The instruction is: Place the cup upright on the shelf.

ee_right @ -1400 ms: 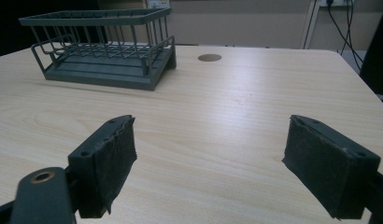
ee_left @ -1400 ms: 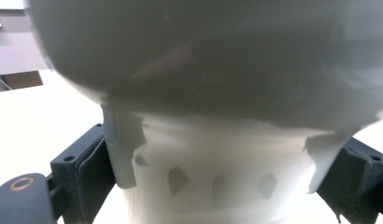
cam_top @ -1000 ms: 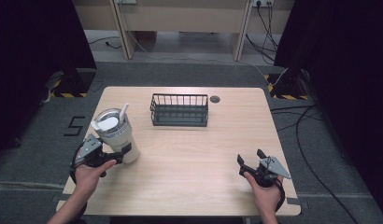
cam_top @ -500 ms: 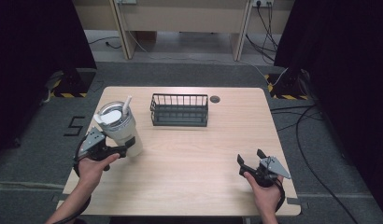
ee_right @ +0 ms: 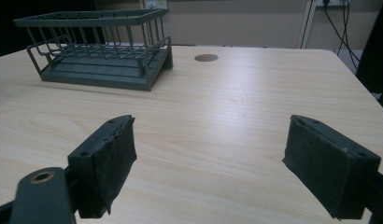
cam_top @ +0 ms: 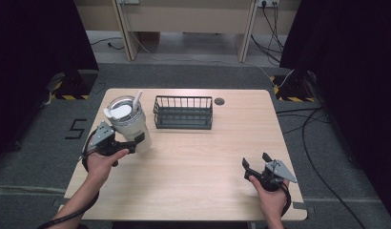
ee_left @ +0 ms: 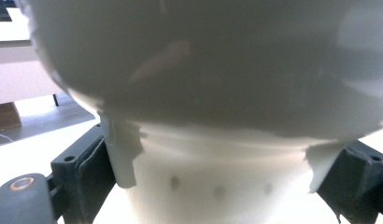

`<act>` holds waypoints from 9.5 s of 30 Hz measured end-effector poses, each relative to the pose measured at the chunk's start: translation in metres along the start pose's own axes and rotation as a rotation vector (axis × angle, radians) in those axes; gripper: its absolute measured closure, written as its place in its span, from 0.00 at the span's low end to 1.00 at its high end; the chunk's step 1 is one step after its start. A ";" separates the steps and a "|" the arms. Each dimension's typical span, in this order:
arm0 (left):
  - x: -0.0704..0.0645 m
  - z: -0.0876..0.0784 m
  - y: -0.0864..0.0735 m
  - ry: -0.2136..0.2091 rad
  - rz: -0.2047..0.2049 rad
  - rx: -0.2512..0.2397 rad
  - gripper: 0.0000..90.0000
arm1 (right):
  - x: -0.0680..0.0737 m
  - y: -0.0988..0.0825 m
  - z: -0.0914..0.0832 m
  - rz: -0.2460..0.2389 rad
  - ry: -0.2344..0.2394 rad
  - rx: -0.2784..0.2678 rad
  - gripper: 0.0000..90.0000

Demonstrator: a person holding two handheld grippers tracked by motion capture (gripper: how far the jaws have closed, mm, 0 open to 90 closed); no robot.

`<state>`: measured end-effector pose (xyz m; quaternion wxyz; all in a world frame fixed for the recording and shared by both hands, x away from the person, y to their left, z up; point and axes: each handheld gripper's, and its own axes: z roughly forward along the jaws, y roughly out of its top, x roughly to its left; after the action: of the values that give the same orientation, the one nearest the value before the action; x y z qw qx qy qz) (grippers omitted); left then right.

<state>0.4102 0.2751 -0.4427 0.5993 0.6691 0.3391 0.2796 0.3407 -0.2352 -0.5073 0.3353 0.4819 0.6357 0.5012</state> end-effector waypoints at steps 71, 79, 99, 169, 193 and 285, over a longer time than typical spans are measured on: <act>-0.013 0.091 0.069 -0.052 0.035 -0.050 0.11 | -0.003 -0.007 0.006 -0.013 0.008 0.029 0.19; -0.013 0.099 0.073 -0.054 0.029 -0.052 0.11 | -0.002 -0.007 0.006 -0.012 0.008 0.029 0.19; -0.014 0.124 0.082 -0.060 0.035 -0.054 0.11 | -0.002 -0.007 0.006 -0.009 0.014 0.028 0.19; -0.003 0.195 0.071 -0.009 0.043 0.021 0.11 | -0.002 -0.007 0.005 -0.014 0.031 0.036 0.19; -0.003 0.207 0.047 0.004 -0.025 0.081 0.11 | -0.002 -0.007 0.005 -0.016 0.035 0.039 0.19; 0.000 0.170 0.020 -0.028 0.032 0.097 0.16 | 0.002 -0.007 0.008 -0.028 0.045 0.052 0.19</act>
<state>0.5455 0.1703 -0.4445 0.5664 0.7066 0.3328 0.2630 0.3459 -0.2312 -0.5157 0.3152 0.4699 0.6626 0.4907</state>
